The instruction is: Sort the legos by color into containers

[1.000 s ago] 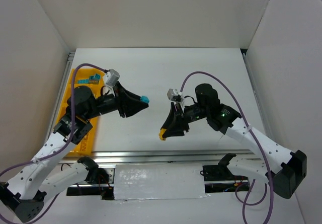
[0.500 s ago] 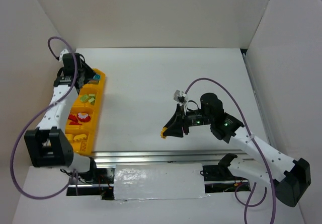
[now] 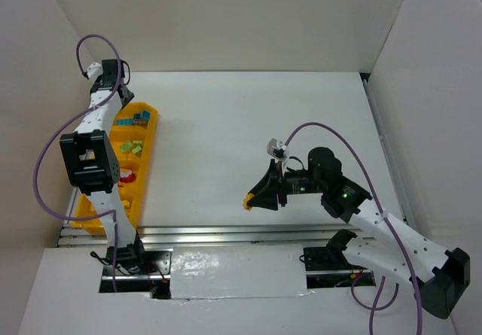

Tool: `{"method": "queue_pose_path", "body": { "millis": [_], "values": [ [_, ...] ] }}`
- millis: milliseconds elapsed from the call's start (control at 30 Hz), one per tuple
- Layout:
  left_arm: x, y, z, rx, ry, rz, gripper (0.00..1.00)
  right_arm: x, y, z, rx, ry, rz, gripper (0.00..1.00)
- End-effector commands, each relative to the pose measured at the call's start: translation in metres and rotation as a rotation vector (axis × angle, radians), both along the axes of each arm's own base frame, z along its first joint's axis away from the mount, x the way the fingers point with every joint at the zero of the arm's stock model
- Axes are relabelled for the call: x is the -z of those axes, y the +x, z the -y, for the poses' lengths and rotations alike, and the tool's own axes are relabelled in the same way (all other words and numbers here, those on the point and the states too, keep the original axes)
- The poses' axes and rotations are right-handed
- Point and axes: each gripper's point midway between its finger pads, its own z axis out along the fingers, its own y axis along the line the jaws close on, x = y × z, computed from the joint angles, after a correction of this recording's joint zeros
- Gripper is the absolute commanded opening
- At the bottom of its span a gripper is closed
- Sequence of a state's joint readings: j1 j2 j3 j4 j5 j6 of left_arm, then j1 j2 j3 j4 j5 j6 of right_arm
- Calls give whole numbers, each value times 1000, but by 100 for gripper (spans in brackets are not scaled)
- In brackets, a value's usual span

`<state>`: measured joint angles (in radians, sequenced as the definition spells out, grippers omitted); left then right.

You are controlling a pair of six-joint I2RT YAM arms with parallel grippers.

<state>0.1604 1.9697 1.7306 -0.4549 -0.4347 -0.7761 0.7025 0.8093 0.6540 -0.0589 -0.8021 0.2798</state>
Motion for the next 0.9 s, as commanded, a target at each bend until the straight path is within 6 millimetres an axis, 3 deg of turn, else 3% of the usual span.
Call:
{"method": "queue_pose_path", "body": {
  "millis": [0,100,167,233,300,367,400,467,500,533,567,600,633,667,700,733,767,800,833,867],
  "values": [
    [1,7,-9,-6,49,-22,38,-13,0,-3,-18,40,53,0],
    [6,9,-9,-5,49,-46,64,-8,-1,-4,-28,34,37,0],
    [4,9,-9,-10,44,-39,98,-9,3,-7,-18,40,37,0],
    [-5,6,-8,-7,37,-19,99,-11,8,-10,1,44,26,0],
    [-34,0,-5,-2,37,44,99,-7,16,-14,22,33,6,0],
    [-50,-6,1,24,29,90,100,-5,23,-18,45,26,-31,0],
    [-81,-15,7,42,23,154,100,-6,28,-19,76,30,-39,0],
    [-99,-37,41,174,-58,223,100,-9,46,-22,176,60,-81,0],
    [-126,-31,60,288,-53,350,99,-16,51,-23,213,100,-112,0],
    [-164,-48,105,483,-121,465,99,-19,57,-23,248,123,-125,0],
    [-151,-60,130,572,-158,456,99,-27,68,-20,300,158,-126,0],
    [-160,-72,152,656,-166,482,100,-33,70,-19,318,179,-162,0],
    [-183,-95,184,791,-171,546,100,-34,71,-19,326,184,-171,0],
    [-174,-113,225,921,-176,526,99,-40,75,-16,342,194,-178,0],
    [-172,-129,245,975,-179,521,100,-51,80,-14,362,211,-176,0],
    [-186,-159,276,1061,-168,558,99,-54,82,-14,373,209,-178,0],
    [-170,-167,270,1042,-153,533,99,-54,83,-14,380,198,-182,0],
    [-169,-190,293,1104,-165,538,99,-58,85,-17,371,194,-182,0],
    [-170,-217,299,1121,-160,563,99,-58,88,-18,378,191,-187,0],
    [-173,-228,297,1115,-169,579,100,-57,92,-19,392,199,-214,0]
  ]
}}
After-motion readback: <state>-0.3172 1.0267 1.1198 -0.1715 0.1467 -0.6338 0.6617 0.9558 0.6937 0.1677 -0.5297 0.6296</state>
